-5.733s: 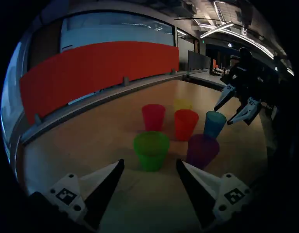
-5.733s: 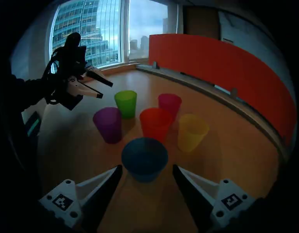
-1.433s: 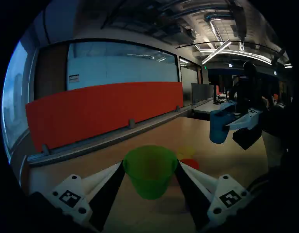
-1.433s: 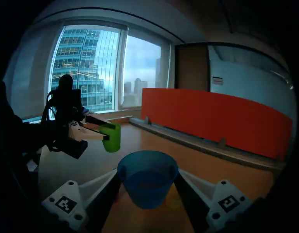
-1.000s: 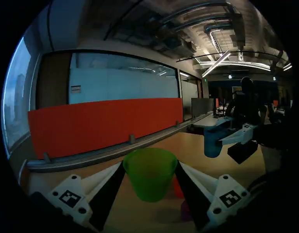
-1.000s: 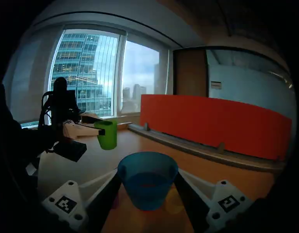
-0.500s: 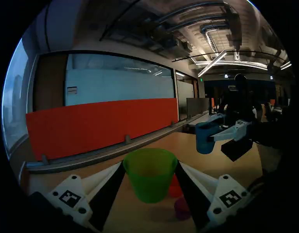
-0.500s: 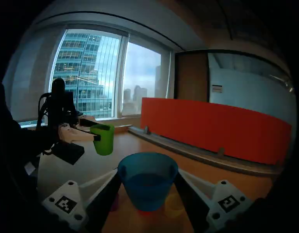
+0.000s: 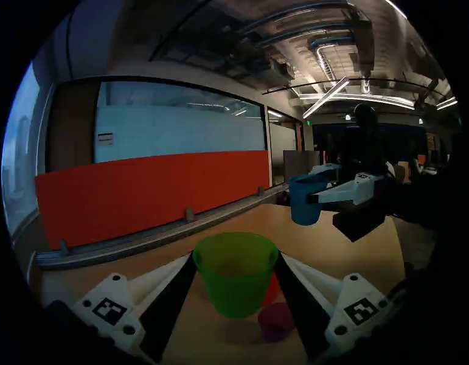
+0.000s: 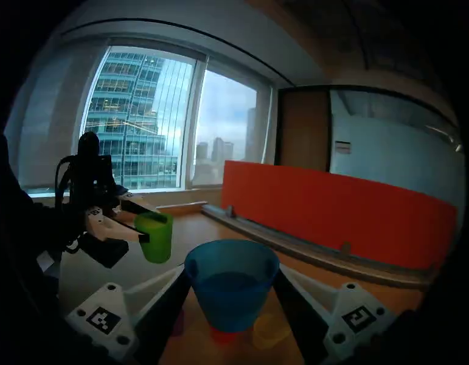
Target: Pour water
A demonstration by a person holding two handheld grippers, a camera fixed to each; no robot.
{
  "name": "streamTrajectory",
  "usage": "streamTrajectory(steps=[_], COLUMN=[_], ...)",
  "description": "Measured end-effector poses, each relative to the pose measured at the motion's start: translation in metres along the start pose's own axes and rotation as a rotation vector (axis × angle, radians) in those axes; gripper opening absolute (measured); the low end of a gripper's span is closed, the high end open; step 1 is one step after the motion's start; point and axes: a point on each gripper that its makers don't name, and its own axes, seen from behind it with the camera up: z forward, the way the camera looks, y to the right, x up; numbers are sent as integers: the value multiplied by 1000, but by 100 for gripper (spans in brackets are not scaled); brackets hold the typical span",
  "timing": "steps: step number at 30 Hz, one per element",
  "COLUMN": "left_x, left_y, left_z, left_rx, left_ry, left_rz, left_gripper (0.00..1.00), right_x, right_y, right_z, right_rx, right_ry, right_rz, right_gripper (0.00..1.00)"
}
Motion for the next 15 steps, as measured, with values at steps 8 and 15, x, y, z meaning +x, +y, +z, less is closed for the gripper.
streamTrajectory(steps=[8, 15], left_x=[5, 6], left_y=[17, 25], left_z=[1, 3], left_rx=[-26, -35], left_ry=[10, 15], left_rz=[4, -2], left_gripper=[88, 89], right_x=[19, 35], right_y=[0, 1], right_z=[6, 10], right_rx=[6, 11], right_ry=[14, 21], right_rz=[-51, -113], right_gripper=[91, 91])
